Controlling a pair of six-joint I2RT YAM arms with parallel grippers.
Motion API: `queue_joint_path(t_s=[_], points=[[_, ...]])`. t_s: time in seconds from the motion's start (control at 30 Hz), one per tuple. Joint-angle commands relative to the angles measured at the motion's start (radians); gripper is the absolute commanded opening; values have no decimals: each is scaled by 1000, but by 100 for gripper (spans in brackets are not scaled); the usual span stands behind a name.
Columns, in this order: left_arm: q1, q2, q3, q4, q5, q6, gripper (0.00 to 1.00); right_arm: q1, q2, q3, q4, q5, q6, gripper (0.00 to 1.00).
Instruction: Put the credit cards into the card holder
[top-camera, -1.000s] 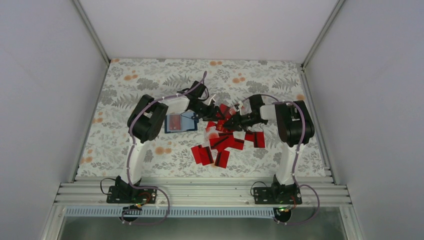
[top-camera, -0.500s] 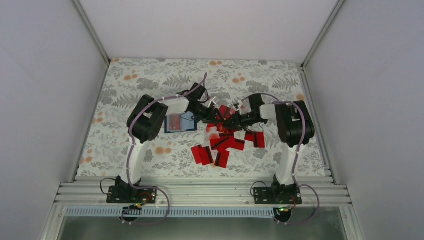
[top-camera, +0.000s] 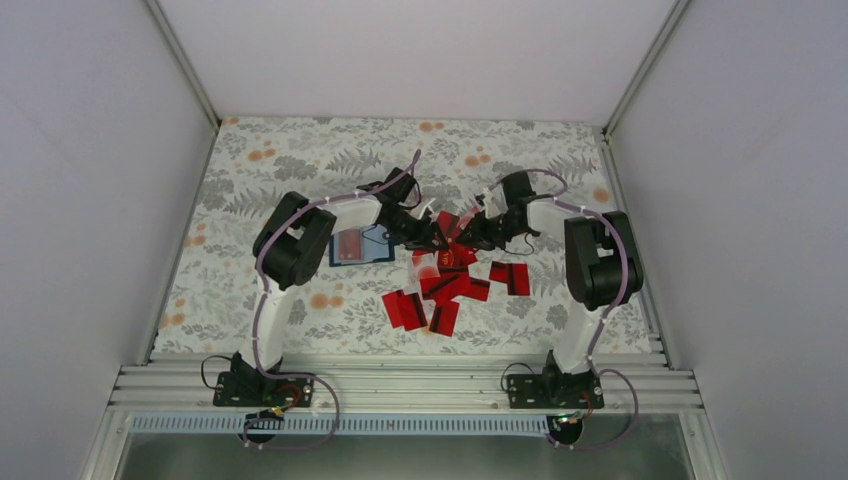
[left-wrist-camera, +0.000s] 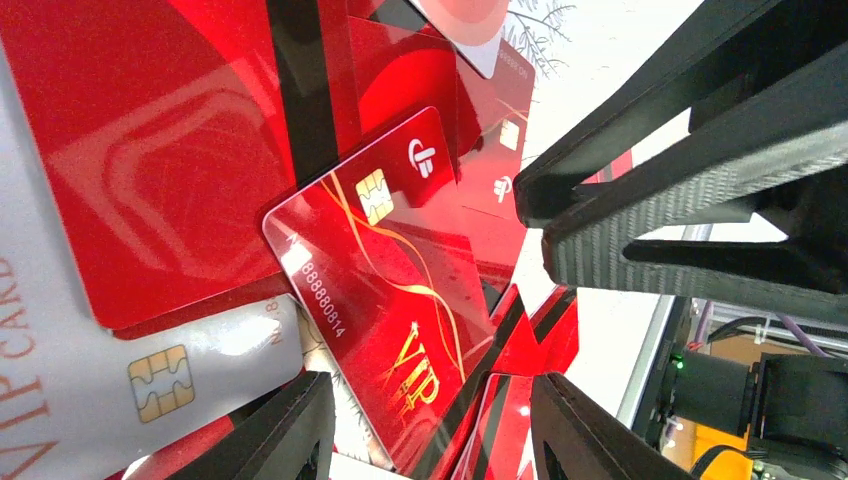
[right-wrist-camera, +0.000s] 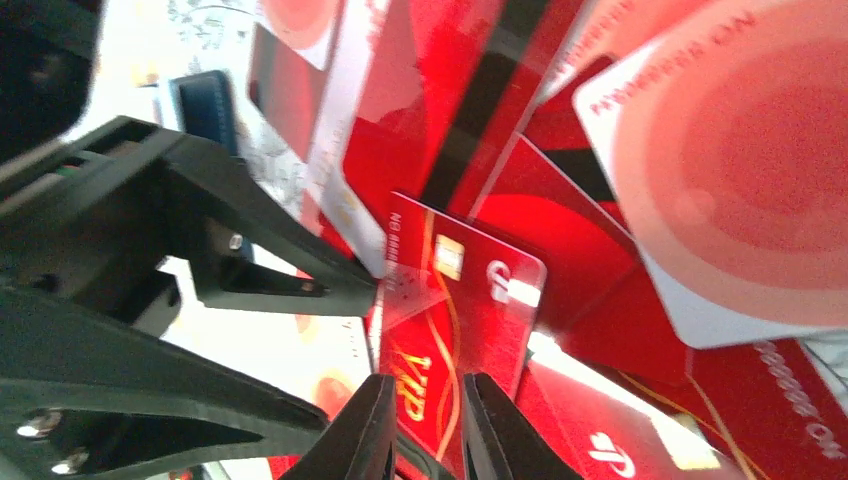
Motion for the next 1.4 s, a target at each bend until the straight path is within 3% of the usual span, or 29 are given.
queue_joint_path(t_s=[0.0,0.6,1.0,1.37], points=[[-1,-29,-7,-35,-63,16,50,11,-4,-25,-32,100,-10,18],[-9,29,53,-54,-127,-7,50,58,124,-63,87,52,38,14],[-8,-51,-15,40,-19,-69,50,66,167,-72,122,22,53,13],[14,-126,-125,233,96,-200,49,75,194,-61,135,-12,63,13]])
